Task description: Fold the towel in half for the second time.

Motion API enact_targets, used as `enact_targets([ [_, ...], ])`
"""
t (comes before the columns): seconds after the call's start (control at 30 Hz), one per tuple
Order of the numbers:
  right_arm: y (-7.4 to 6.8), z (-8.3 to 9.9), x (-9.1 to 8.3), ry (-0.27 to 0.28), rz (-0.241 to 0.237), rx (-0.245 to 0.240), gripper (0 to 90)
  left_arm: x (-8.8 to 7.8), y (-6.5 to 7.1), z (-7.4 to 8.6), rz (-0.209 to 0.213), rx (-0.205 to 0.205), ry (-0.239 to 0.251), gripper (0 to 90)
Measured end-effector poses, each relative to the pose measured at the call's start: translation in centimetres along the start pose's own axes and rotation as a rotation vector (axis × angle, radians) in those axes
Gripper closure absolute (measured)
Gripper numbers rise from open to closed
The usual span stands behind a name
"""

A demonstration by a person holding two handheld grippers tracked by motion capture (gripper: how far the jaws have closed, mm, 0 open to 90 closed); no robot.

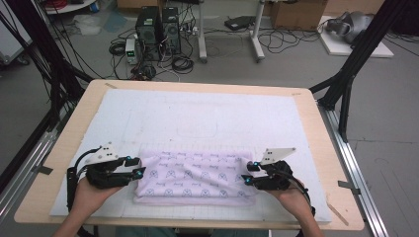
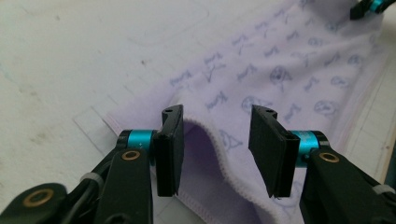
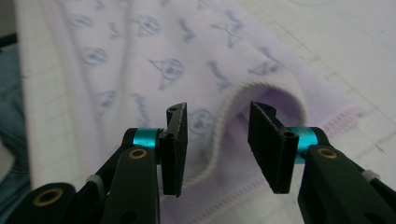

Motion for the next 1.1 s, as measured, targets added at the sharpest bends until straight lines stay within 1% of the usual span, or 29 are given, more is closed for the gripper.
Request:
enact_targets([
  [0.03,0.2,0.1,0.2,-0.002,0.003,0.006,58.5,0.4,-0.1,0.4,-0.001,-0.008,-0.019,57.4],
  [0.07,0.3,0.3,0.3,-0.009,0.008,0.016,62.5,0.7,-0.2,0.9,0.004,-0.005,-0.036,63.7],
  [0.1,0.4,0.5,0.5,-0.016,0.010,0.012,68.0,0.9,-0.2,1.2,0.005,-0.004,-0.047,70.8],
  [0.13,0.3,0.6,0.6,-0.030,-0.002,0.017,72.0,1.0,-0.2,1.5,0.016,-0.012,-0.049,77.6],
  [0.17,0.2,0.7,0.6,-0.028,-0.016,0.017,77.1,1.0,-0.1,1.8,0.023,-0.021,-0.042,83.4],
  [0.2,0.0,0.7,0.4,-0.014,-0.036,0.017,80.8,0.8,-0.2,1.9,0.024,-0.024,-0.040,85.6],
  [0.27,-0.3,0.6,0.0,0.007,-0.056,0.022,84.0,0.2,0.0,2.0,0.036,-0.037,-0.022,86.6],
  [0.33,-0.6,0.4,-0.9,0.043,-0.063,0.019,85.9,-0.7,0.2,1.9,0.033,-0.035,-0.006,86.7],
  [0.4,-1.1,0.4,-1.8,0.067,-0.074,0.016,86.3,-1.7,0.5,2.0,0.039,-0.034,0.003,86.7],
  [0.47,-1.8,0.5,-2.6,0.082,-0.086,0.012,85.8,-2.6,1.1,2.2,0.056,-0.038,0.014,86.6],
  [0.53,-2.7,0.8,-3.5,0.094,-0.119,-0.003,82.3,-3.5,1.8,2.5,0.077,-0.032,0.014,84.3],
  [0.57,-3.1,1.0,-4.0,0.095,-0.117,-0.013,79.1,-3.9,2.2,2.6,0.082,-0.032,0.014,79.9],
  [0.63,-3.5,1.2,-5.0,0.097,-0.112,-0.017,74.7,-4.5,2.5,2.7,0.068,-0.018,0.007,68.1],
  [0.7,-3.5,0.9,-5.9,0.115,-0.086,-0.019,72.5,-4.8,2.5,2.5,0.039,-0.008,0.006,60.1],
  [0.73,-3.5,0.6,-6.2,0.126,-0.080,-0.018,71.5,-4.8,2.3,2.3,0.026,-0.007,0.007,57.5],
  [0.8,-3.3,0.0,-6.1,0.130,-0.063,-0.029,68.6,-4.6,2.2,1.9,0.020,-0.008,0.011,56.4],
  [0.87,-3.3,-0.4,-5.5,0.116,-0.048,-0.044,66.6,-3.9,2.3,1.8,0.029,0.002,0.003,55.9],
  [0.93,-3.3,-0.5,-4.6,0.108,-0.059,-0.048,64.8,-2.8,2.4,1.9,0.035,0.013,-0.012,56.3],
  [1.0,-3.1,-0.4,-3.4,0.085,-0.059,-0.060,63.4,-1.8,2.0,1.7,0.028,0.015,-0.018,56.5],
  [1.07,-2.3,-0.3,-2.4,0.058,-0.032,-0.064,61.8,-0.7,1.3,1.3,0.025,0.001,-0.015,57.3],
  [1.1,-1.7,-0.4,-2.0,0.052,-0.020,-0.053,61.7,-0.2,0.9,1.1,0.017,0.003,-0.013,58.4],
])
Point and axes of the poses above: each handheld gripper's, and its own axes: x roughly forward along the jaws, z roughly out of its underside, y roughly to its right, the point moved 6 cm from there along x, roughly forward along the jaws
